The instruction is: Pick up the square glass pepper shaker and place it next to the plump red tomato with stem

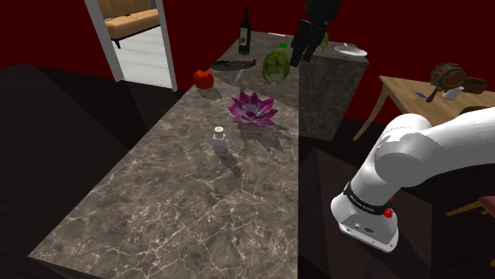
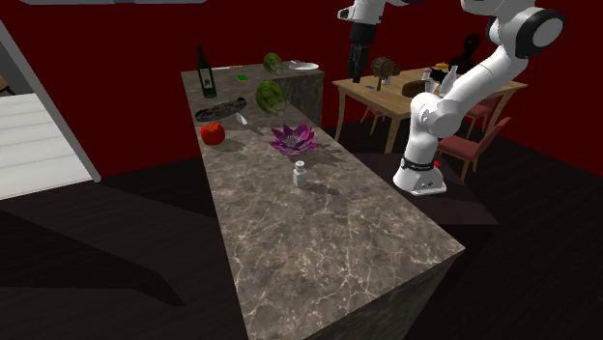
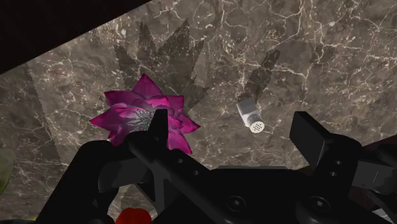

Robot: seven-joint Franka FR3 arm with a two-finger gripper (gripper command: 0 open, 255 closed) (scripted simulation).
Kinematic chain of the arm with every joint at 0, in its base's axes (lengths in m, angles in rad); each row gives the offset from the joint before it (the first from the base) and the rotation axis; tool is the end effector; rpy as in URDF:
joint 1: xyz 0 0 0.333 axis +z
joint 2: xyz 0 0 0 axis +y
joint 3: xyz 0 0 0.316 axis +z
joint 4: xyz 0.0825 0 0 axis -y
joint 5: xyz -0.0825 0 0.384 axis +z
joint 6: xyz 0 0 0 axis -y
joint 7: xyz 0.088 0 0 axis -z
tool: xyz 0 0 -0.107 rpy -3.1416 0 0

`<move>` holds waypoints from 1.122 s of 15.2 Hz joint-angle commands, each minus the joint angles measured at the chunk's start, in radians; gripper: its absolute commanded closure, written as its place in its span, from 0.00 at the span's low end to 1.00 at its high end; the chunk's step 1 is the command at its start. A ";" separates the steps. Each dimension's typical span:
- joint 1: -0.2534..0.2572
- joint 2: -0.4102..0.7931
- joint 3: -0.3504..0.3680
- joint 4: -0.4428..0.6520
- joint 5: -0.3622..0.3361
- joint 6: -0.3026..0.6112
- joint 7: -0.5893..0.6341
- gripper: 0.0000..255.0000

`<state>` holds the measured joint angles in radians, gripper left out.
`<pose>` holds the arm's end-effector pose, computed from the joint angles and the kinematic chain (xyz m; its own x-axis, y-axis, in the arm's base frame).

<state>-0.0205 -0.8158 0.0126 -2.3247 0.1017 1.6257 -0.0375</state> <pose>0.3045 0.0094 0.6201 0.9926 0.0211 0.1196 0.0317 -0.9956 -0.0878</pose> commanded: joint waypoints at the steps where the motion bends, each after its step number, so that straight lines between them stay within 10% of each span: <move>1: 0.000 0.000 0.000 0.000 0.000 0.000 0.000 0.00; 17: 0.110 0.265 0.064 -0.315 0.182 0.712 -0.069 0.00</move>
<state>0.0792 -0.5808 0.0721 -2.6322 0.2679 2.2866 -0.1003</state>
